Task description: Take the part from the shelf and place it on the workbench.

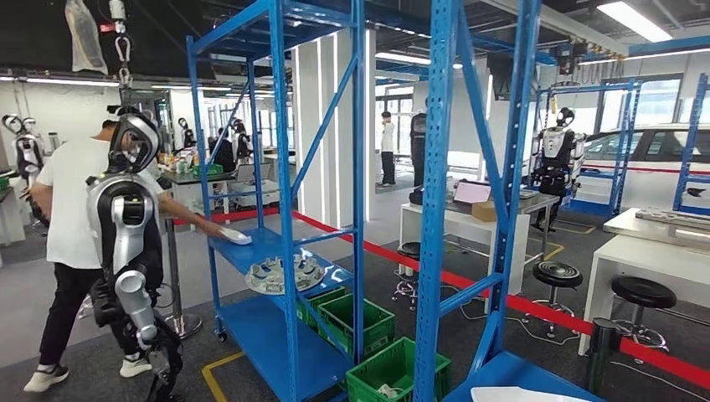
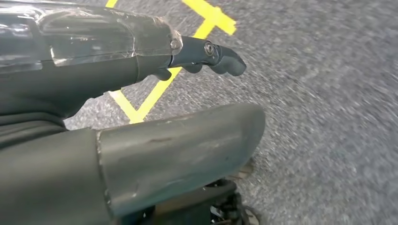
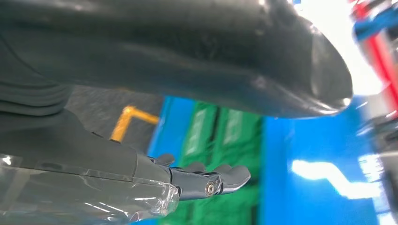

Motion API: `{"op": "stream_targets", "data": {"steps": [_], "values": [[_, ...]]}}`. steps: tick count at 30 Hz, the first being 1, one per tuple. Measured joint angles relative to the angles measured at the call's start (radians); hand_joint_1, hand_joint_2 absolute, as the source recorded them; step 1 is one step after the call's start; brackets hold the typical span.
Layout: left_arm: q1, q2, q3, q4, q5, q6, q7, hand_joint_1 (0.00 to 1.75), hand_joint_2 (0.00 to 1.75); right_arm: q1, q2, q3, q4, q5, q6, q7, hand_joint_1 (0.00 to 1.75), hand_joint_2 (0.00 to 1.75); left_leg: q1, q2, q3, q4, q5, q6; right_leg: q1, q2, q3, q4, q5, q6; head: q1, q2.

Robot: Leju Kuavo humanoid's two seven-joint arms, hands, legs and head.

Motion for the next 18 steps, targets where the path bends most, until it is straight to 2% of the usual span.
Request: {"op": "stream_targets", "data": {"steps": [1, 2, 3, 4, 5, 6, 7, 8, 9, 10, 11, 13, 14, 15, 16, 17, 18], "values": [[0.001, 0.000, -0.003, 0.000, 0.000, 0.000, -0.001, 0.00, 0.00, -0.020, 0.001, 0.000, 0.059, -0.011, 0.026, -0.004, 0.00, 0.00, 0.002, -0.037, -0.025, 0.053, -0.028, -0.003, -0.003, 0.009, 0.002, -0.002, 0.002, -0.004, 0.000, 0.000], [0.002, -0.001, -0.006, 0.000, 0.000, 0.000, -0.002, 0.00, 0.00, -0.042, 0.004, 0.000, 0.124, -0.017, 0.046, -0.006, 0.00, 0.00, 0.002, -0.059, -0.059, 0.119, -0.057, -0.004, -0.003, 0.021, 0.002, -0.003, 0.003, -0.007, -0.001, 0.000], [0.004, -0.001, -0.007, 0.000, -0.001, 0.000, -0.001, 0.00, 0.00, -0.065, 0.006, 0.002, 0.196, -0.016, 0.059, -0.006, 0.00, 0.00, 0.002, -0.063, -0.095, 0.184, -0.080, -0.004, -0.003, 0.033, 0.002, -0.002, 0.003, -0.008, -0.002, 0.000], [0.006, -0.002, -0.008, 0.000, -0.002, 0.000, -0.001, 0.00, 0.00, -0.085, 0.010, 0.004, 0.272, -0.014, 0.067, -0.003, 0.00, 0.00, 0.001, -0.062, -0.124, 0.227, -0.086, -0.004, -0.003, 0.046, 0.002, -0.001, 0.002, -0.008, -0.002, 0.000], [0.007, -0.002, -0.010, 0.000, -0.003, 0.000, 0.001, 0.00, 0.00, -0.103, 0.013, 0.007, 0.347, -0.012, 0.074, 0.000, 0.00, 0.00, 0.002, -0.061, -0.136, 0.234, -0.070, -0.003, -0.002, 0.060, 0.003, 0.000, 0.001, -0.008, -0.002, 0.000], [0.007, -0.002, -0.012, 0.000, -0.005, 0.000, 0.003, 0.00, 0.00, -0.121, 0.017, 0.010, 0.422, -0.011, 0.082, 0.007, 0.00, 0.00, 0.002, -0.063, -0.131, 0.203, -0.037, -0.001, -0.002, 0.074, 0.004, 0.003, -0.001, -0.007, -0.002, 0.000], [0.007, -0.002, -0.014, 0.000, -0.008, 0.000, 0.006, 0.00, 0.00, -0.138, 0.021, 0.015, 0.492, -0.011, 0.091, 0.019, 0.00, 0.00, 0.002, -0.076, -0.111, 0.143, 0.008, 0.001, -0.003, 0.088, 0.004, 0.006, -0.004, -0.005, -0.002, 0.000], [0.007, -0.002, -0.018, 0.000, -0.012, 0.000, 0.012, 0.00, 0.00, -0.157, 0.027, 0.019, 0.562, -0.012, 0.098, 0.039, 0.00, 0.00, 0.005, -0.107, -0.088, 0.081, 0.042, 0.006, -0.003, 0.101, 0.004, 0.010, -0.007, -0.002, -0.001, 0.000], [0.007, -0.002, -0.022, 0.000, -0.016, 0.000, 0.018, 0.00, 0.00, -0.180, 0.034, 0.025, 0.632, -0.012, 0.102, 0.073, 0.00, 0.00, 0.007, -0.137, -0.066, 0.028, 0.063, 0.010, -0.005, 0.114, 0.001, 0.014, -0.010, 0.002, -0.001, 0.000], [0.007, -0.002, -0.027, 0.000, -0.021, 0.000, 0.026, 0.00, 0.00, -0.202, 0.041, 0.032, 0.704, -0.011, 0.100, 0.128, 0.00, 0.00, 0.008, -0.161, -0.051, -0.004, 0.070, 0.014, -0.008, 0.128, -0.003, 0.017, -0.012, 0.008, -0.001, 0.000], [0.007, -0.002, -0.032, 0.000, -0.026, -0.001, 0.034, 0.00, 0.00, -0.222, 0.049, 0.040, 0.775, -0.008, 0.093, 0.201, 0.00, 0.00, 0.008, -0.172, -0.045, -0.014, 0.064, 0.017, -0.011, 0.141, -0.008, 0.018, -0.012, 0.015, -0.002, 0.000], [0.007, -0.002, -0.041, 0.000, -0.034, -0.003, 0.048, 0.00, 0.00, -0.247, 0.064, 0.060, 0.897, 0.006, 0.081, 0.373, 0.00, 0.00, 0.005, -0.145, -0.036, -0.026, 0.063, 0.025, -0.018, 0.164, -0.014, 0.017, -0.010, 0.029, -0.002, 0.000], [0.006, -0.002, -0.046, 0.000, -0.037, -0.005, 0.053, 0.00, 0.00, -0.256, 0.073, 0.072, 0.949, 0.015, 0.079, 0.457, 0.00, 0.00, 0.006, -0.129, -0.031, -0.033, 0.065, 0.031, -0.018, 0.154, -0.017, 0.024, -0.017, 0.035, -0.001, 0.000], [0.006, -0.002, -0.050, 0.000, -0.040, -0.006, 0.055, 0.00, 0.00, -0.265, 0.079, 0.082, 0.993, 0.021, 0.083, 0.529, 0.00, 0.00, 0.008, -0.111, -0.024, -0.041, 0.066, 0.037, -0.016, 0.133, -0.028, 0.047, -0.031, 0.039, 0.000, 0.000], [0.007, -0.002, -0.055, 0.000, -0.043, -0.007, 0.056, 0.00, 0.00, -0.276, 0.087, 0.092, 1.033, 0.026, 0.089, 0.594, 0.00, 0.00, 0.008, -0.090, -0.019, -0.046, 0.066, 0.041, -0.015, 0.103, -0.051, 0.092, -0.056, 0.043, 0.000, 0.000], [0.007, -0.002, -0.059, 0.000, -0.044, -0.008, 0.057, 0.00, 0.00, -0.286, 0.093, 0.102, 1.069, 0.029, 0.095, 0.647, 0.00, 0.00, 0.006, -0.070, -0.017, -0.047, 0.063, 0.044, -0.014, 0.073, -0.084, 0.154, -0.086, 0.047, 0.001, 0.000], [0.008, -0.002, -0.062, 0.000, -0.045, -0.008, 0.057, 0.00, 0.00, -0.294, 0.100, 0.111, 1.098, 0.031, 0.101, 0.682, 0.00, 0.00, 0.004, -0.049, -0.015, -0.047, 0.060, 0.045, -0.016, 0.056, -0.120, 0.220, -0.113, 0.051, 0.000, 0.000]]}}
